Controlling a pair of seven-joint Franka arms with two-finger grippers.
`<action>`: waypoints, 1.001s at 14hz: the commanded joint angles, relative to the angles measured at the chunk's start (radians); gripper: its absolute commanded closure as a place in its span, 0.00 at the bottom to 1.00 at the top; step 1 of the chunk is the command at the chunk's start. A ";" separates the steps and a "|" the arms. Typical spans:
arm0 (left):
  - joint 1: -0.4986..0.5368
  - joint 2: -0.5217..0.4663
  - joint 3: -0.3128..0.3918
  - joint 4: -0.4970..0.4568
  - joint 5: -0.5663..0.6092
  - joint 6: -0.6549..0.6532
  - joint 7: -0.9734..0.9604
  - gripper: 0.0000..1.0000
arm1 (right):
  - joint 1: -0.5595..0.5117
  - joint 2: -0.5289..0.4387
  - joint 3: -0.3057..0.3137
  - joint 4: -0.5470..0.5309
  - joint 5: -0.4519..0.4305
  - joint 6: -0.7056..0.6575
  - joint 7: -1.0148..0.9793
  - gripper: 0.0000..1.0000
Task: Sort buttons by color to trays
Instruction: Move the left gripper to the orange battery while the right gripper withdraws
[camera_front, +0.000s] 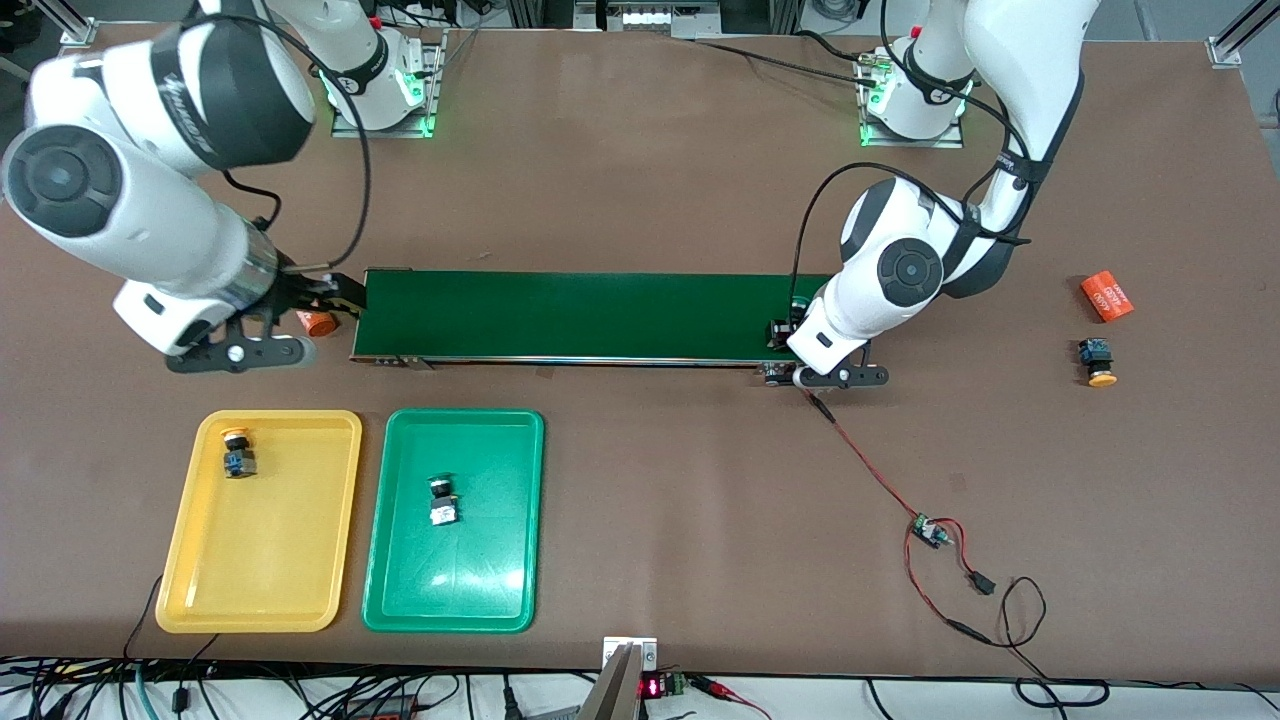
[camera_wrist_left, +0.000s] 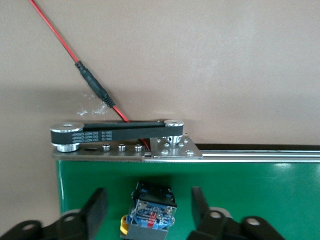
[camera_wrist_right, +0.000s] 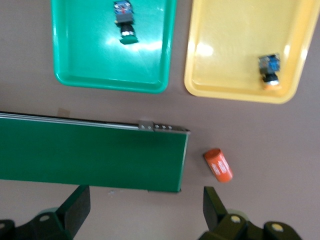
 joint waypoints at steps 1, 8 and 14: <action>0.004 -0.029 0.003 0.005 -0.017 -0.016 0.025 0.00 | -0.047 -0.076 0.007 -0.041 0.025 -0.029 0.009 0.00; 0.272 -0.084 0.008 0.000 -0.006 -0.127 0.178 0.00 | -0.044 -0.077 0.012 -0.045 0.060 -0.009 0.027 0.00; 0.522 -0.083 0.006 -0.011 -0.006 -0.178 0.542 0.00 | -0.046 -0.066 0.012 -0.044 0.062 -0.009 0.024 0.00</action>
